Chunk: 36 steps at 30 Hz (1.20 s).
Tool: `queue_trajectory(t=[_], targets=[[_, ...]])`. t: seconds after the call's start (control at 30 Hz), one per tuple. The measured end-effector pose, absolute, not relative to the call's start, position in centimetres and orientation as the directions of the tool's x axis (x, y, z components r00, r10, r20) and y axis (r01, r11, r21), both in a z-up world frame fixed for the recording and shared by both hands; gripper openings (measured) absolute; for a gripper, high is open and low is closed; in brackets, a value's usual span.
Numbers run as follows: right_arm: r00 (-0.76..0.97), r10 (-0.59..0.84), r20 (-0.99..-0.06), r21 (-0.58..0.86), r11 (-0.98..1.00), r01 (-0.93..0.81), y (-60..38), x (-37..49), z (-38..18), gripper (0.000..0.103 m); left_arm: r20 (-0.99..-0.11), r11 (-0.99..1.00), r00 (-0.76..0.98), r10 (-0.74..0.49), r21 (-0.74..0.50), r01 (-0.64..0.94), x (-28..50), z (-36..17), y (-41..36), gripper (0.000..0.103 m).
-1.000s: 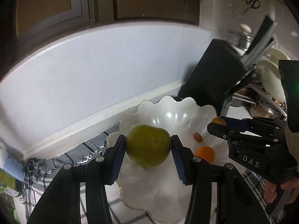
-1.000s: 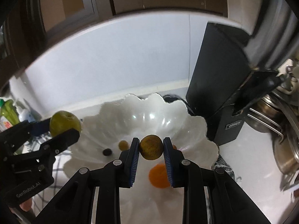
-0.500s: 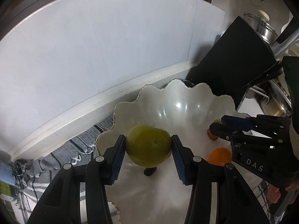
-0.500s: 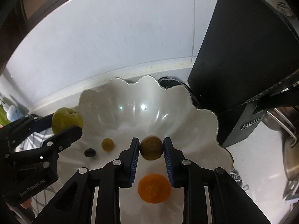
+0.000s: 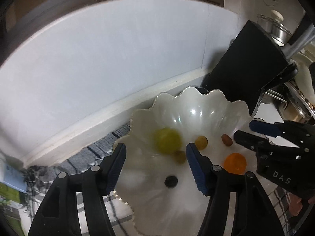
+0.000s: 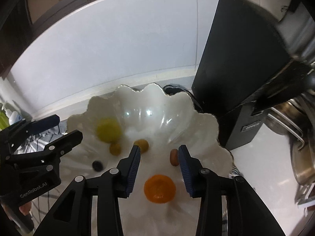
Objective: Organize fruits
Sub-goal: 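Lift both tools out of the bowl back toward the remaining fruits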
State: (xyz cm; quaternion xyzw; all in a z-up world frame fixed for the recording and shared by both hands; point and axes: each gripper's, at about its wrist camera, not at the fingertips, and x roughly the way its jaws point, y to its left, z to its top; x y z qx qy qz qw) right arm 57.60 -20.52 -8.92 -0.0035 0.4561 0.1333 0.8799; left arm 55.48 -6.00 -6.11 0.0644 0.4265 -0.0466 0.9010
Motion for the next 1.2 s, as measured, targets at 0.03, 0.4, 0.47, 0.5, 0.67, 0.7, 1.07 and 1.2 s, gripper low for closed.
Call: queue_trajectory(t=[0.03, 0.4, 0.47, 0.5, 0.67, 0.7, 1.07, 1.2], targets=[[0.557, 0.232, -0.797, 0.113, 0.964, -0.239, -20.5, 57.2, -8.5, 0.041, -0.767, 0.987, 0.642, -0.024, 0.084, 0.137, 55.1, -5.7, -6.0, 0.064], [0.637, 0.236, -0.734, 0.106, 0.966, -0.236, -21.0, 52.7, -4.3, 0.041, -0.664, 0.987, 0.748, -0.014, 0.112, 0.118, 49.9, -1.3, -5.9, 0.067], [0.644, 0.247, -0.724, 0.116, 0.964, -0.239, -21.1, 51.8, -3.8, 0.041, -0.648, 0.987, 0.761, -0.016, 0.113, 0.117, 48.8, -0.7, -5.9, 0.067], [0.648, 0.247, -0.721, 0.117, 0.964, -0.238, -21.2, 51.2, -3.6, 0.041, -0.641, 0.986, 0.767, -0.015, 0.116, 0.117, 48.4, -0.4, -6.0, 0.067], [0.677, 0.235, -0.697, 0.100, 0.967, -0.233, -21.3, 48.9, -2.9, 0.041, -0.597, 0.981, 0.802, -0.012, 0.146, 0.124, 46.2, 0.8, -6.5, 0.069], [0.684, 0.233, -0.691, 0.096, 0.968, -0.232, -21.5, 48.4, -2.7, 0.041, -0.588, 0.980, 0.809, -0.015, 0.152, 0.128, 45.7, 1.0, -6.6, 0.069], [0.745, 0.196, -0.638, 0.058, 0.977, -0.207, -22.5, 43.2, -1.3, 0.041, -0.548, 0.976, 0.834, -0.065, 0.139, 0.167, 41.1, 2.5, -7.2, 0.069], [0.754, 0.193, -0.627, 0.044, 0.976, -0.213, -22.7, 41.3, -0.9, 0.041, -0.543, 0.973, 0.836, -0.077, 0.142, 0.182, 39.6, 2.4, -7.5, 0.070]])
